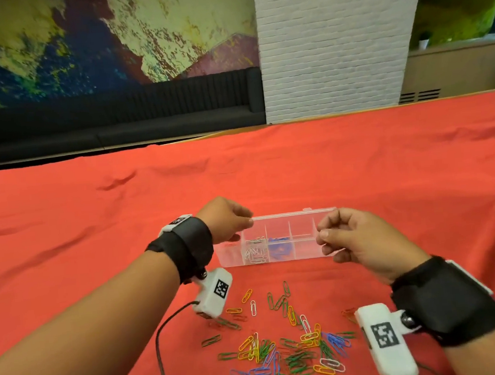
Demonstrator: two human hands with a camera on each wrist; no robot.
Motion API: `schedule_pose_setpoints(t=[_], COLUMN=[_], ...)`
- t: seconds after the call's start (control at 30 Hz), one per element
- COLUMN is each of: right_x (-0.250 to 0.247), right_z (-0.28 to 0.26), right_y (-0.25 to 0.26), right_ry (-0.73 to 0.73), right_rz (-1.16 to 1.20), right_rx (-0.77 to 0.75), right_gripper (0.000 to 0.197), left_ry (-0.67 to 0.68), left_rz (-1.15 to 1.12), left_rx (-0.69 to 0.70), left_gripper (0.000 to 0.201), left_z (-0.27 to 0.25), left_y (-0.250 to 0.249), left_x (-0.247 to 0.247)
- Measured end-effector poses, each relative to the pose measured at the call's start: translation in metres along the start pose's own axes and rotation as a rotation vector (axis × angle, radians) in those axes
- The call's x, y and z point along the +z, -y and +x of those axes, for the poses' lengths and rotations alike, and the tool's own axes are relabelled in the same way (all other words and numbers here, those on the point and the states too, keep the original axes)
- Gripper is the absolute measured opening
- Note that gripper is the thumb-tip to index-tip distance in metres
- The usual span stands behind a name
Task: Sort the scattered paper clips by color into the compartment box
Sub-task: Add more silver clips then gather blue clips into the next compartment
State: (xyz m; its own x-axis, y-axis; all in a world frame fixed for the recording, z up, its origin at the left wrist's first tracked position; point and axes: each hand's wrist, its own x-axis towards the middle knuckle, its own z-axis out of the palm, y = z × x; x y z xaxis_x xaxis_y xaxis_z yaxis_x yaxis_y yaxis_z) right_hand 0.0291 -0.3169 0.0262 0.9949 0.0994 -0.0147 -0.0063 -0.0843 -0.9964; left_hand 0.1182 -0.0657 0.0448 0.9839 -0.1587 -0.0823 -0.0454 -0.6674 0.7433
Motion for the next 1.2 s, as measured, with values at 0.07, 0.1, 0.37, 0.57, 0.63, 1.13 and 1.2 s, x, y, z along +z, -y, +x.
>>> schedule_pose_setpoints(t=[0.07,0.1,0.37,0.57,0.63,1.13,1.2], right_x=[-0.009,-0.011,-0.002,0.023,0.031,0.039,0.033], right_z=[-0.009,-0.014,-0.046,-0.04,-0.036,-0.018,-0.023], right_y=[0.002,0.002,-0.019,-0.028,-0.029,-0.012,-0.006], right_ry=[0.069,0.122,0.505,0.46,0.435,0.432,0.427], right_rz=[-0.221,-0.34,-1.165,-1.257,-1.284,-0.903,-0.704], right_rx=[-0.038,-0.046,-0.014,-0.112,-0.128,0.038,0.113], right_gripper=[0.013,0.012,0.017,0.019,0.019,0.013,0.015], left_ry=[-0.023,-0.015,0.347,0.267,0.257,0.22,0.207], left_rz=[0.083,0.147,0.932,0.875,0.862,-0.246,-0.508], left_rx=[0.105,0.171,0.462,0.514,0.508,0.083,0.024], left_gripper=[0.022,0.019,0.034,0.021,0.019,0.009,0.008], left_z=[-0.011,-0.02,-0.084,-0.081,-0.082,-0.101,-0.108], left_y=[0.005,0.008,0.046,0.059,0.06,0.051,0.048], left_x=[-0.002,-0.002,0.029,0.028,0.031,0.017,0.017])
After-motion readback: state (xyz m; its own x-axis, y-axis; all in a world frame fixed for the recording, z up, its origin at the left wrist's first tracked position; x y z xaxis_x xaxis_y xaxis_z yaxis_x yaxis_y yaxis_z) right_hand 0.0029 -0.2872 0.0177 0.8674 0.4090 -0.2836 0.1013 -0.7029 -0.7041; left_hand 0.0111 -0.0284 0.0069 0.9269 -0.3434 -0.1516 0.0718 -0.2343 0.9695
